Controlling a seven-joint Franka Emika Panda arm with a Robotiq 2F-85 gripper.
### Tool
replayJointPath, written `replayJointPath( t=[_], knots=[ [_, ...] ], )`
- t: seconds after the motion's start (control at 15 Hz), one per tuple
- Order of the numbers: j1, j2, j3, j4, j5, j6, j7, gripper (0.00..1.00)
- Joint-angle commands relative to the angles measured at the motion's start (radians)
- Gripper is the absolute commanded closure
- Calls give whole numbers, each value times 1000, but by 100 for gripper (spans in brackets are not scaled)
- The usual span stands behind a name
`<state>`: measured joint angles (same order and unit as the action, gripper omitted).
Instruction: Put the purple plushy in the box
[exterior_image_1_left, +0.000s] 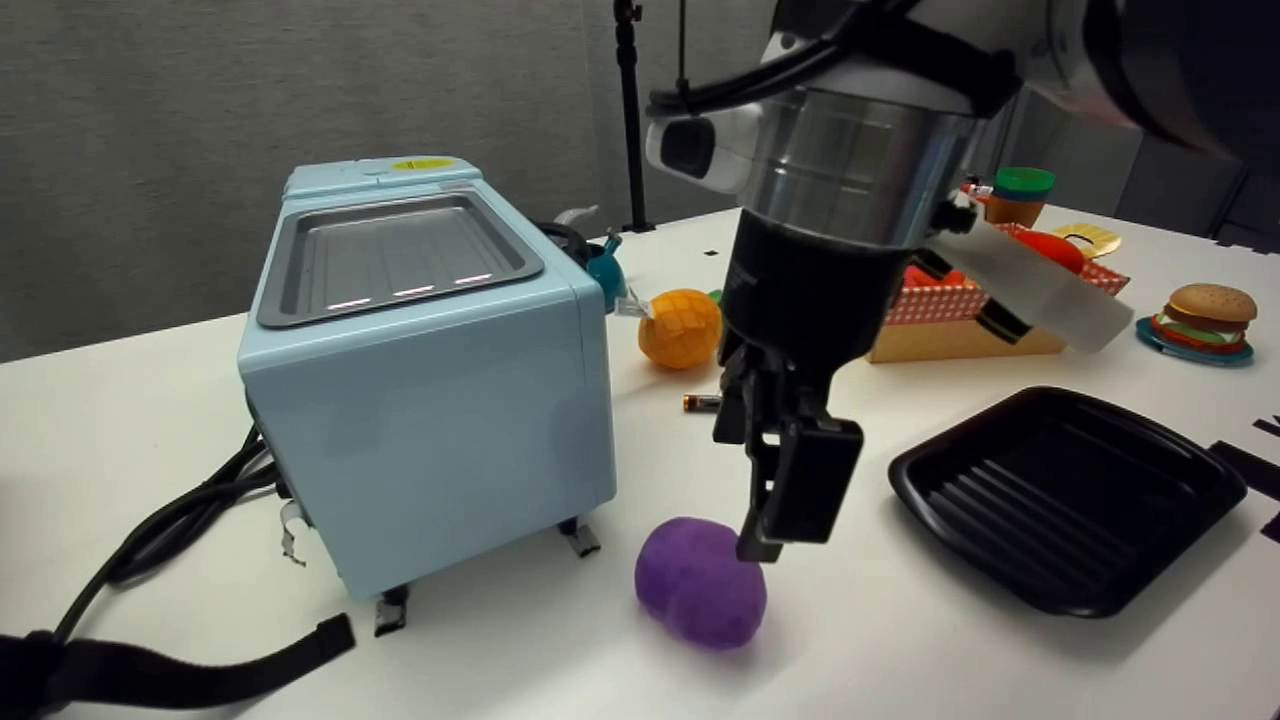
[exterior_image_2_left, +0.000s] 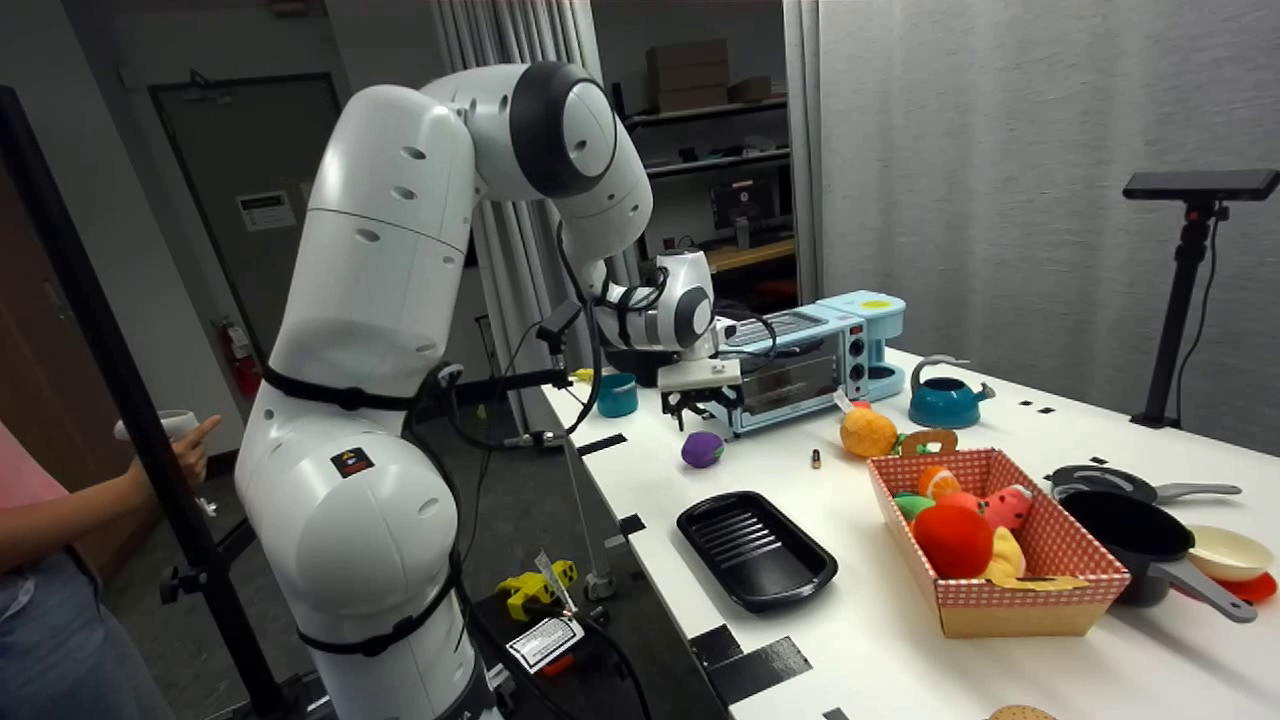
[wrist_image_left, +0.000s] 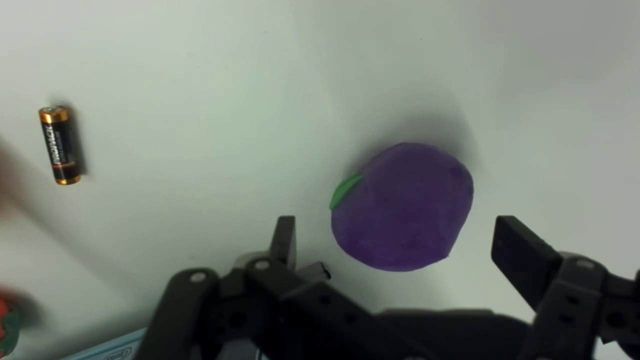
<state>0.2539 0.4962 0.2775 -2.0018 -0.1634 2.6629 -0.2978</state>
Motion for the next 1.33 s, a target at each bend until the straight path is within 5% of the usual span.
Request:
replayJointPath(
  t=[0.0,0.73,0.8,0.93,1.27],
  knots=[
    [15,53,-9,15,-14,59,10,0],
    [13,138,13,69,1,108,4,2],
    [13,139,11,70,1,108,6,26],
    [12,138,8,69,-1,108,9,33],
    [7,117,0,47,3,112,24,70]
  ],
)
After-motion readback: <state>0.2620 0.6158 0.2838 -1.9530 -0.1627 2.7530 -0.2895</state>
